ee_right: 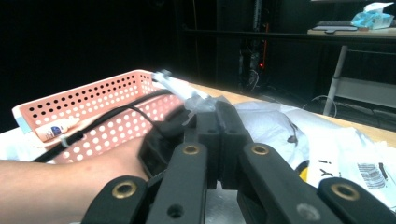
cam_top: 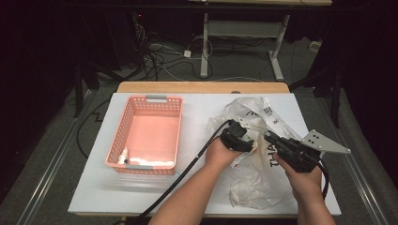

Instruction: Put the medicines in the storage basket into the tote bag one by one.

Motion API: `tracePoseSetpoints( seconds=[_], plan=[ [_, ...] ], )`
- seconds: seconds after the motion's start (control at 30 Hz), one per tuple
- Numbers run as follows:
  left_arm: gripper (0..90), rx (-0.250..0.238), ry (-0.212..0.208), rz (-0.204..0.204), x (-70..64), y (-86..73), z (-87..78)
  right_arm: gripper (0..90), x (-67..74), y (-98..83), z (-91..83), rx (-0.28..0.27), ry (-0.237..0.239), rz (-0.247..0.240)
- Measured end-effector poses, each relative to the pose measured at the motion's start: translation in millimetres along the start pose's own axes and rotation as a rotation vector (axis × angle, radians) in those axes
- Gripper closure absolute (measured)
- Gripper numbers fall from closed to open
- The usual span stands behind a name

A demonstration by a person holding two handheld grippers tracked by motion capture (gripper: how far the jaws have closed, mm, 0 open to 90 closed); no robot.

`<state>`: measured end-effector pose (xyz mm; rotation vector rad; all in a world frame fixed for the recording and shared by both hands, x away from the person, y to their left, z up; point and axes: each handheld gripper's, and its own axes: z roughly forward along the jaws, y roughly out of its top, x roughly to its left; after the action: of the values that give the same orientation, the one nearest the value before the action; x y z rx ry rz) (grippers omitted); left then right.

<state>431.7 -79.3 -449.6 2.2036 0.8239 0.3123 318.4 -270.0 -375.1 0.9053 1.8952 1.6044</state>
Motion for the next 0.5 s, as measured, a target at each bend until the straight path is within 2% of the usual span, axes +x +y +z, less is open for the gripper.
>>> tracePoseSetpoints(
  seconds=[0.17,0.27,0.37,0.5],
  plan=[
    [22.5,-0.031,-0.066,0.005,-3.8,-3.5,-18.2,90.0,-1.6,-1.0,-0.6,0.004,-0.003,0.001],
    [17.7,-0.041,-0.081,0.018,-7.8,-8.7,-30.9,90.0,-1.7,-0.3,-0.8,0.001,-0.006,-0.002],
    [14.6,-0.074,-0.113,0.006,-10.8,-15.9,-46.2,90.0,-0.6,-0.1,-0.4,0.003,-0.010,-0.004],
    [5.0,-0.069,-0.147,0.007,-13.5,-25.9,-60.5,90.0,0.8,0.6,-0.3,0.006,-0.010,-0.010]
  ],
)
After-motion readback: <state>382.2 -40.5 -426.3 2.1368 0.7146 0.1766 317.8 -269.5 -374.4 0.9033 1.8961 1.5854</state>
